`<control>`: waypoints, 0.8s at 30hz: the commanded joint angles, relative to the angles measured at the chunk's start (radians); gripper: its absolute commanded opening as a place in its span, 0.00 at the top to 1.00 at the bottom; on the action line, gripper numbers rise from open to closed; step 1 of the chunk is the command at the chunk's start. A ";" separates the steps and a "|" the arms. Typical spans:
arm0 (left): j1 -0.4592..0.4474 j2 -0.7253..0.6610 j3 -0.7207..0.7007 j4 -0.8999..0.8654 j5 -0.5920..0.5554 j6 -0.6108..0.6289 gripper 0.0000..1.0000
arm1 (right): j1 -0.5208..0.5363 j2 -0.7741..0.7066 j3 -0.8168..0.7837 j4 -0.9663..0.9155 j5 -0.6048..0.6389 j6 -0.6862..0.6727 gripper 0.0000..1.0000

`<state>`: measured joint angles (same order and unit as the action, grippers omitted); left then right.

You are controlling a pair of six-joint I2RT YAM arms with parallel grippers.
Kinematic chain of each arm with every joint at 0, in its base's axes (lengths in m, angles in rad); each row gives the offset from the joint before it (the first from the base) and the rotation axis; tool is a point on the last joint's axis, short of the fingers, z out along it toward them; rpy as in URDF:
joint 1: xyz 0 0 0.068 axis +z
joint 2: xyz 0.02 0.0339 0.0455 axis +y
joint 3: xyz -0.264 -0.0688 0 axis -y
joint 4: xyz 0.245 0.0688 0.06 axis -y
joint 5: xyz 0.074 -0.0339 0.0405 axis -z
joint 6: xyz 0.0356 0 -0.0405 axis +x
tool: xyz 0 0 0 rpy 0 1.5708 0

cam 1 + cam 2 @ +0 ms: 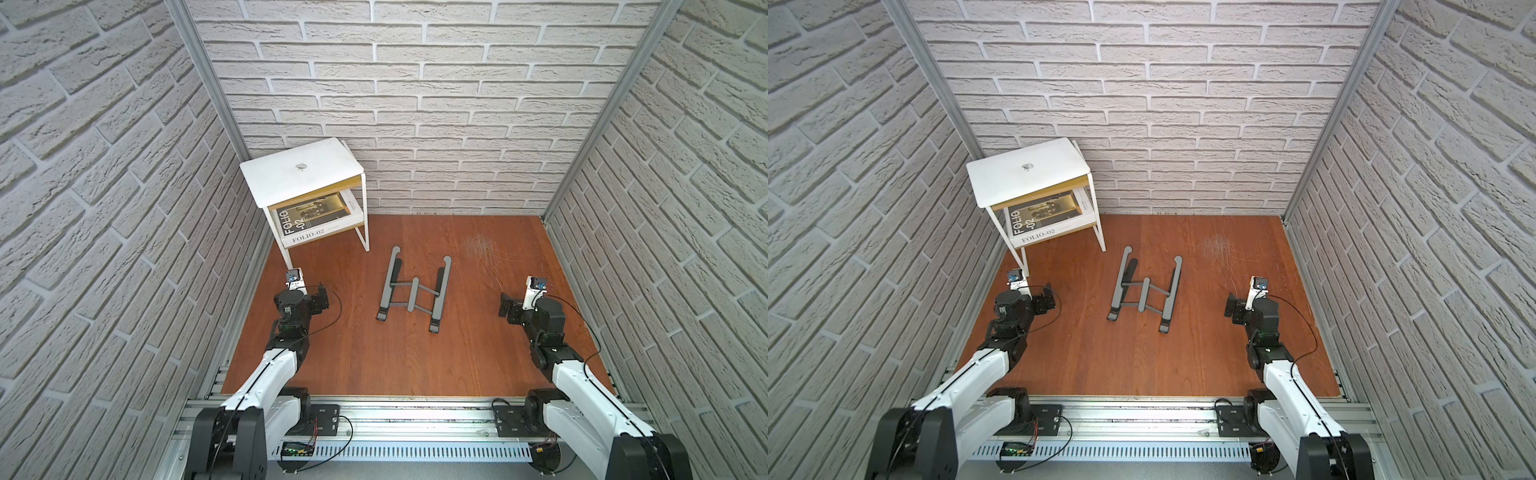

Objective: Close the laptop lid and set it aside
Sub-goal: Reset both arms

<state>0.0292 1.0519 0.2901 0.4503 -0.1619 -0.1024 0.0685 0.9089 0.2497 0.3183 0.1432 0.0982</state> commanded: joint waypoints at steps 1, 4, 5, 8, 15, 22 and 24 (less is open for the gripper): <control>0.052 0.108 0.004 0.216 0.092 0.027 0.01 | 0.007 0.056 -0.021 0.231 0.053 -0.059 0.01; 0.073 0.190 -0.007 0.328 0.125 0.009 0.01 | 0.007 0.133 -0.020 0.280 0.038 -0.075 0.01; 0.074 0.218 0.002 0.334 0.123 0.029 0.02 | 0.007 0.155 -0.019 0.296 0.025 -0.082 0.01; 0.077 0.266 0.012 0.371 0.095 0.027 0.02 | 0.006 0.177 -0.021 0.357 0.003 -0.094 0.01; 0.097 0.469 0.010 0.563 0.063 -0.030 0.01 | -0.026 0.232 -0.086 0.553 -0.050 -0.087 0.01; 0.071 0.471 0.030 0.524 0.062 -0.001 0.02 | -0.047 0.410 -0.035 0.657 -0.159 -0.069 0.01; 0.045 0.489 0.050 0.511 0.069 0.034 0.02 | -0.046 0.470 0.014 0.653 -0.191 -0.080 0.01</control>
<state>0.1009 1.5242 0.3088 0.9112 -0.1017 -0.1066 0.0257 1.3396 0.2073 0.8890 0.0216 0.0216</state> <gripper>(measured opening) 0.985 0.986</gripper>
